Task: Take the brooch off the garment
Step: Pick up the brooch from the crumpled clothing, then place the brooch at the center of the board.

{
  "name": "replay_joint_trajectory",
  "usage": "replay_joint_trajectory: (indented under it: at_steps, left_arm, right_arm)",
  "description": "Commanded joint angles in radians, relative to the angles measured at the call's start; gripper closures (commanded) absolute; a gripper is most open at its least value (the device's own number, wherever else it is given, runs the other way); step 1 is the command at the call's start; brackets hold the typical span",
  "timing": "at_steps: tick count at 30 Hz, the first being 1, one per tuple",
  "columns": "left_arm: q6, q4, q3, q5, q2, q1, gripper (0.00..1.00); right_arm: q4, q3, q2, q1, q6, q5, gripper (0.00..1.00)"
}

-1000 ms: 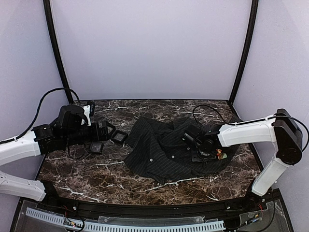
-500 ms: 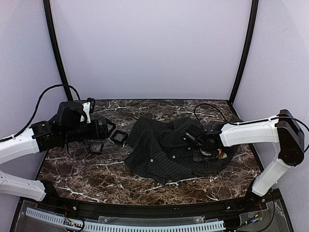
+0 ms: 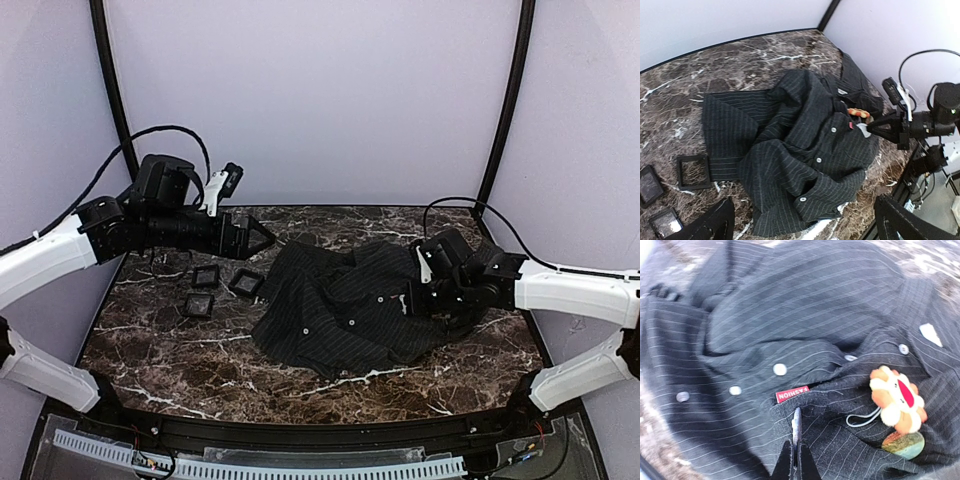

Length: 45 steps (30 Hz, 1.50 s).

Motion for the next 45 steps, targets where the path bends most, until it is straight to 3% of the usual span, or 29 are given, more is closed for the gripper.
replay_joint_trajectory:
  at_steps: [1, 10, 22, 28, 38, 45]
  left_arm:
    - [0.116, -0.014, 0.049, 0.241, 0.045, 0.003, 0.01]
    - [0.139, 0.128, 0.03, 0.446, 0.112, -0.002, 0.02]
    - [0.187, 0.178, 0.082, 0.537, 0.271, -0.099, 0.04]
    - [0.205, 0.183, 0.098, 0.487, 0.319, -0.136, 0.05]
    - [0.244, 0.183, 0.095, 0.314, 0.36, -0.162, 0.07]
    - [0.201, 0.222, 0.023, 0.218, 0.302, -0.163, 0.08]
  right_arm:
    - [0.181, -0.045, -0.061, -0.026, -0.097, -0.274, 1.0]
    - [0.256, -0.06, -0.145, -0.03, -0.167, -0.526, 1.0]
    - [0.332, -0.066, -0.156, -0.031, -0.149, -0.687, 1.0]
    - [0.3, -0.05, -0.144, -0.031, -0.153, -0.685, 1.0]
    - [-0.048, 0.114, 0.034, -0.03, -0.208, -0.604, 1.0]
    - [-0.107, 0.183, 0.158, 0.006, -0.183, -0.525, 1.0]
